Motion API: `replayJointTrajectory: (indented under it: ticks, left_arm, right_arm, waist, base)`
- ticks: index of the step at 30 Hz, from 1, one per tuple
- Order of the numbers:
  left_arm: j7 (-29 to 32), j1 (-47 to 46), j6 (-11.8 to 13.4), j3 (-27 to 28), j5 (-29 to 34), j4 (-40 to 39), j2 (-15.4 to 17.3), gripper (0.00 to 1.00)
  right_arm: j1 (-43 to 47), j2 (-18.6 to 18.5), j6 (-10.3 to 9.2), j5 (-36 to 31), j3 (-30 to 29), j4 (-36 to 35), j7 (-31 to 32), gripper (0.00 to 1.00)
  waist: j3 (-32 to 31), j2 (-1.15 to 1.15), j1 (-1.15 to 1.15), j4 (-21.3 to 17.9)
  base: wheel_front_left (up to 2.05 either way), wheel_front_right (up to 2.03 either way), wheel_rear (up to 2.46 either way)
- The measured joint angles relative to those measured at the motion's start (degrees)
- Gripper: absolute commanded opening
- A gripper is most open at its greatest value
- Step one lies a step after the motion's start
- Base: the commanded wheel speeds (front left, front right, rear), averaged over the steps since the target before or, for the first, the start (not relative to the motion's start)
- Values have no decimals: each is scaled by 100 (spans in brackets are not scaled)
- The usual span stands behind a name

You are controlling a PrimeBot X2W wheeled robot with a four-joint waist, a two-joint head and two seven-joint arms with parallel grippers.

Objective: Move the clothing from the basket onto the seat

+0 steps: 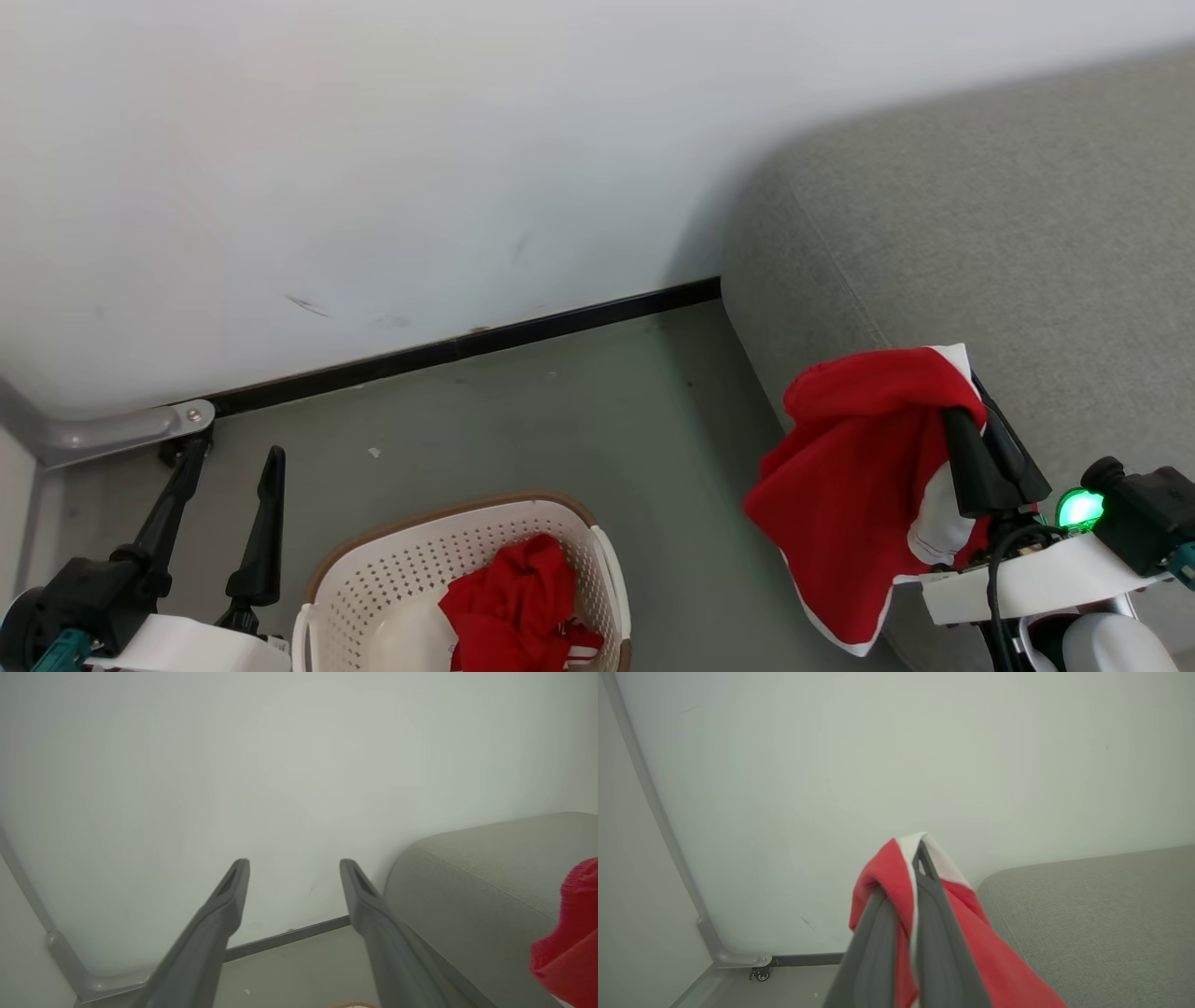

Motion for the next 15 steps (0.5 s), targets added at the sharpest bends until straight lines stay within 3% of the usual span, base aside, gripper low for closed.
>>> replayJointTrajectory:
  ticks: [15]
  left_arm:
    - [0,-116,0,172,49,-84,131,100]
  right_arm:
    - [20,23,0,-13,160,-182,0,0]
  waist:
    - [365,0,0,-648]
  base:
    - [0,0,0]
